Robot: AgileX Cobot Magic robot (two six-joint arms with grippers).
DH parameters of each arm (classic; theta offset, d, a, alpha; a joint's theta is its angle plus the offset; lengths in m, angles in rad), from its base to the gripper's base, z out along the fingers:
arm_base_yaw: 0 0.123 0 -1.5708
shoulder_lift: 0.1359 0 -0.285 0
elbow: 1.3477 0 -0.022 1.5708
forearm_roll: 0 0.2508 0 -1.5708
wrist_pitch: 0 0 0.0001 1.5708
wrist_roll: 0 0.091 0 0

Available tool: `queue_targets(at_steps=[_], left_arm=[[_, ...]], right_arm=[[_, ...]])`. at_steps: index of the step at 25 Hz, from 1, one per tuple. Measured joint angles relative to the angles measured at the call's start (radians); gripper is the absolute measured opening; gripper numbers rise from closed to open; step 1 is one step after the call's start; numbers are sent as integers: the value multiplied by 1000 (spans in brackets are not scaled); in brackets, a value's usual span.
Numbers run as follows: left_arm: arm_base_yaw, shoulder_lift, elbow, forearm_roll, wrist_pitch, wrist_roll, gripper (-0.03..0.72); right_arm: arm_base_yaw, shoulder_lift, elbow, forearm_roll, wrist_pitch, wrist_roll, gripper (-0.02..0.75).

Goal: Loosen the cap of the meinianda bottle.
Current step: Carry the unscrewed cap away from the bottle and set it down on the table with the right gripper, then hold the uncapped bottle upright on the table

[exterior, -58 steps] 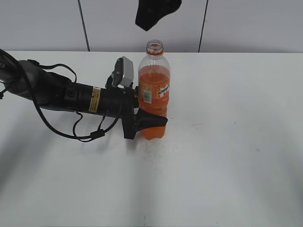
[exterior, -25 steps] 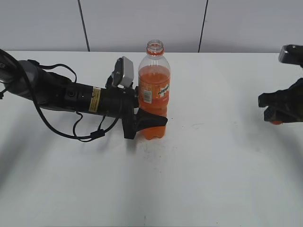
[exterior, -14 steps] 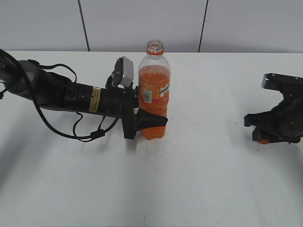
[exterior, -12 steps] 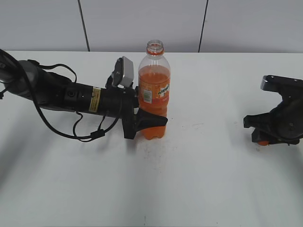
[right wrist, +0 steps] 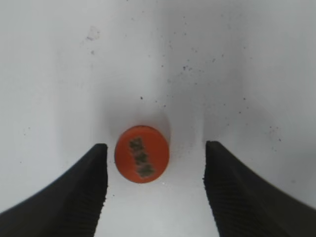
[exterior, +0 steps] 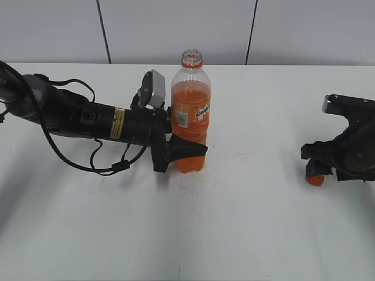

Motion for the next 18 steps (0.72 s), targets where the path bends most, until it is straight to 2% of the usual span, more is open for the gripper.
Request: queue_targets(at_steps=[2,4,15,18], left_arm=[[0,0,0,0,0,0,395],[0,0,0,0,0,0,395],[0,0,0,-4,1,-9,395],[0,0,0,-4,11,-13,447]], right_arm=[[0,0,0,0,0,0,498],[0,0,0,5,0,0,517],[0,-40,-106,85,147,1,524],[0,-61,-136,85,169,1,524]])
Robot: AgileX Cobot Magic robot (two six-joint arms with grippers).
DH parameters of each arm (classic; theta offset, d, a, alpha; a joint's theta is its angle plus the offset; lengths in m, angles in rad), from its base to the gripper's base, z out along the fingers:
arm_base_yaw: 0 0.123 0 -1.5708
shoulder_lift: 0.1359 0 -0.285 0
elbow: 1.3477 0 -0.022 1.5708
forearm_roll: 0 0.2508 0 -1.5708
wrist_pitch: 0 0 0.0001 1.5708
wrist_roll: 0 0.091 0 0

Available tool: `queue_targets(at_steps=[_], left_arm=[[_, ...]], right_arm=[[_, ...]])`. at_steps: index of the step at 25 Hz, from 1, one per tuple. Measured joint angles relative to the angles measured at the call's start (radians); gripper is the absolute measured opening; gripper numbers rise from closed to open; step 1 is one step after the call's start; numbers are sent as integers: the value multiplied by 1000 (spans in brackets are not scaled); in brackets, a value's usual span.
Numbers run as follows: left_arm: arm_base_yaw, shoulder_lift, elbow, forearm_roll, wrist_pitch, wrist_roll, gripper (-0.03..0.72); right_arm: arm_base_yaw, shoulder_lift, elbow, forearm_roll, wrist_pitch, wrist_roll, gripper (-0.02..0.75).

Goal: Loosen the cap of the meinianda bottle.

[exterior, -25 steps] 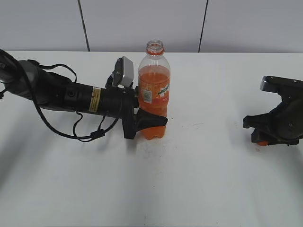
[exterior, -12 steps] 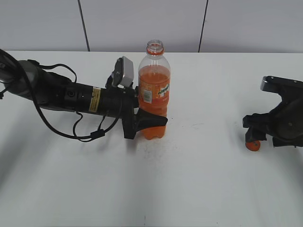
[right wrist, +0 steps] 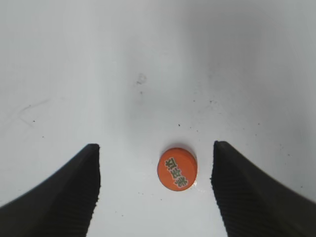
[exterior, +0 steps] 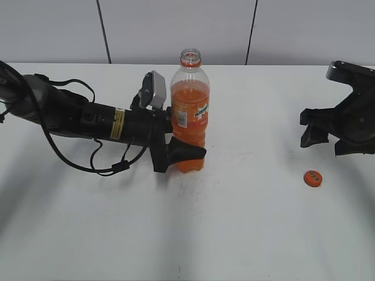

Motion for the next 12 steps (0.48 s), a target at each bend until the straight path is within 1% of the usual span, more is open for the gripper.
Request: queue_targets(at_steps=[3,5,9,12], left_arm=[[1,1,1,19,52,-5,545],[2,-5,1,19,53,-6,576],[2,-33,1,22,44,-29,587],[2,-67,1,30,-8,-64,588]], right_arm=[[0,-12,-5,0,7,0,524],[0,-15,-5,0,8,1,524],[0,-15,-5,0,11,1,524],[0,-15,-5,0,14,1,524]])
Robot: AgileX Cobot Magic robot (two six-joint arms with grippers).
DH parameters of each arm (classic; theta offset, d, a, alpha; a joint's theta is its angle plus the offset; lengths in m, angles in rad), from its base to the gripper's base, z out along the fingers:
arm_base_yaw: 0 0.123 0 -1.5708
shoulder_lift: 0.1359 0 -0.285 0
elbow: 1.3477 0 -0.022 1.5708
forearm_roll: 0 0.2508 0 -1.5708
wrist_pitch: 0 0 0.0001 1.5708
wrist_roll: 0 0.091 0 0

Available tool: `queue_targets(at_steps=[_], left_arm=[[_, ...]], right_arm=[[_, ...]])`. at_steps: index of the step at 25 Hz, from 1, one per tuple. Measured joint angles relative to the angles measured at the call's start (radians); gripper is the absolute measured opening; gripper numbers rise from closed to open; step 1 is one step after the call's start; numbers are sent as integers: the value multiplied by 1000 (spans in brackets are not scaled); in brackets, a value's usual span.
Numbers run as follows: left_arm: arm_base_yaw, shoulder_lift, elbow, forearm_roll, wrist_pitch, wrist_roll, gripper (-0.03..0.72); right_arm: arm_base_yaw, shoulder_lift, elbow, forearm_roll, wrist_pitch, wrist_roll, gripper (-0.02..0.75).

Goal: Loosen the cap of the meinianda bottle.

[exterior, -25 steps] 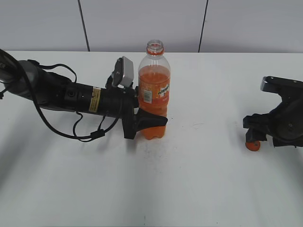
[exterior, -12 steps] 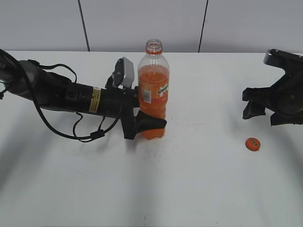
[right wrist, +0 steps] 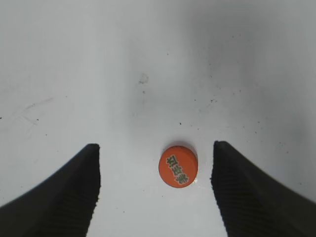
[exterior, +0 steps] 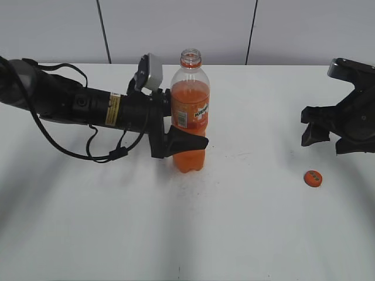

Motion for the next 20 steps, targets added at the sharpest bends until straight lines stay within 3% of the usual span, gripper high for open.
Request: queue_targets(at_steps=[12,20], left_arm=[[0,-182,0,7,-62,-52,587],[0,-327,0,5,-62,-118,587]], right_arm=[[0,-12,-6,0,103,0,524],[0,-177,-37,-1,140,-1,524]])
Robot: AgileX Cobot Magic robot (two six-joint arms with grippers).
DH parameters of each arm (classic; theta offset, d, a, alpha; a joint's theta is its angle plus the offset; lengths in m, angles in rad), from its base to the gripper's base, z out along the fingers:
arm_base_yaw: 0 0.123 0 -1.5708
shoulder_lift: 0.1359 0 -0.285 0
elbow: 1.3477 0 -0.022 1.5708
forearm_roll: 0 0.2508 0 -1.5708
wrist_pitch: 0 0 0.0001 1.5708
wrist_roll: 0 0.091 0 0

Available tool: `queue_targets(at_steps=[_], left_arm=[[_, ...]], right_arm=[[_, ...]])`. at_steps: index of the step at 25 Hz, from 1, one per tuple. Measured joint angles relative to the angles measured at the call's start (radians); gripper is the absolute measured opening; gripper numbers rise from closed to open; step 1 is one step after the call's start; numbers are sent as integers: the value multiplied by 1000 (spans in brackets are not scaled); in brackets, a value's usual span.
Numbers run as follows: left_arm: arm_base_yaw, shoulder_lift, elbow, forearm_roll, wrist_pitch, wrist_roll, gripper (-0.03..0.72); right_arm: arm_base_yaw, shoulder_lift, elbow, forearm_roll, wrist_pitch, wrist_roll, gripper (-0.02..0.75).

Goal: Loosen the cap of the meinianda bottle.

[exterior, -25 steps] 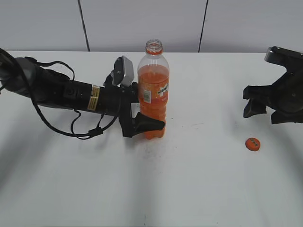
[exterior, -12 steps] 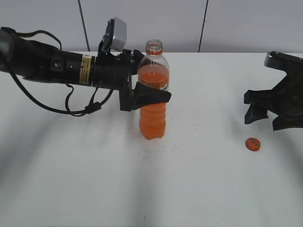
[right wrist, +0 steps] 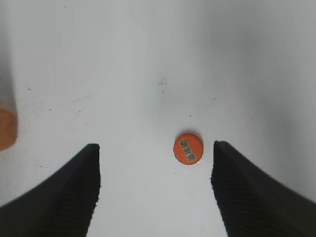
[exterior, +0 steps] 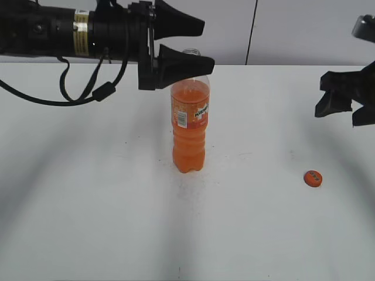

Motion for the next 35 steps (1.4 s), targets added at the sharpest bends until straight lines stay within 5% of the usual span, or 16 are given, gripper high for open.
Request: queue_targets(at_steps=[8,18,20,26,30,35], left_arm=[[0,-168,1,-11,199,-134,587],[0,-274,10,-77,1266,-159,587],[2,-274,11,-225,1433,-77,587],[17,-273,-19,-952,1793,424,585],[112,-272,-70,-1196,2061,534,584],[269,-269,-78,-1377,2284,699,578]], right_arm=[[0,-164,-6,-1,15,-1,524],[0,-267,-6,-1,46,-1,524],[0,-269,-6,-1,57,-1,524],[0,-269,-6,-7,132,-36,524],[0,-269,-6,-8,217,-79,524],[0,-269,-6,-9,362,-114,524]])
